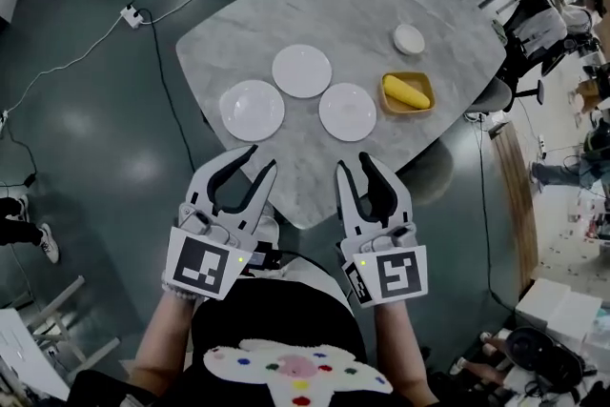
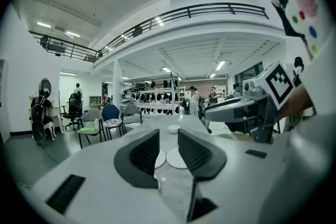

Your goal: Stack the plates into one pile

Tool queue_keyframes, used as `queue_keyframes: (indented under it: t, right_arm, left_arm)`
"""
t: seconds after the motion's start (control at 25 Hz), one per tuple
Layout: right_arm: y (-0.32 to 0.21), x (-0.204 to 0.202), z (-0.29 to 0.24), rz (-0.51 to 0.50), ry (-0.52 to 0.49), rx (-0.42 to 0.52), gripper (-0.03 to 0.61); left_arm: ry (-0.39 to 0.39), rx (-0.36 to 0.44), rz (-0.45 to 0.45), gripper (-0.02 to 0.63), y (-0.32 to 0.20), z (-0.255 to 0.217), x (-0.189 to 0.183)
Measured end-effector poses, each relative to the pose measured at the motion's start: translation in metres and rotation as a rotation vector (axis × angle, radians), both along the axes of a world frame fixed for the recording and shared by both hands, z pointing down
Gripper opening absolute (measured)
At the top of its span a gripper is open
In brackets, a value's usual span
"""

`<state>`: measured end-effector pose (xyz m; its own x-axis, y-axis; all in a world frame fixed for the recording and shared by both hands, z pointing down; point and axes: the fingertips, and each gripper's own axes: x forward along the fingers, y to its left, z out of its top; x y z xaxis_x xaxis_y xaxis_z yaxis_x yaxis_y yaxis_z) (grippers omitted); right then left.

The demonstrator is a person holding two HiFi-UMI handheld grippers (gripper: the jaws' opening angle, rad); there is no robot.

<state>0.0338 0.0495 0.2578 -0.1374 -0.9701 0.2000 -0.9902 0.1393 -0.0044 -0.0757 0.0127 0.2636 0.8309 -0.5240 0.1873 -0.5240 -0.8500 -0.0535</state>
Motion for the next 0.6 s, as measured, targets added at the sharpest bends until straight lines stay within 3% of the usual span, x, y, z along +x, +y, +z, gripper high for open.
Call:
queue_keyframes:
  t: [0.6]
  right_arm:
    - [-0.047,-0.004,0.015,0.029,-0.008,-0.047,0.11]
  left_arm:
    - [0.017,-0.086,0.042,0.097,-0.046,0.021,0.003]
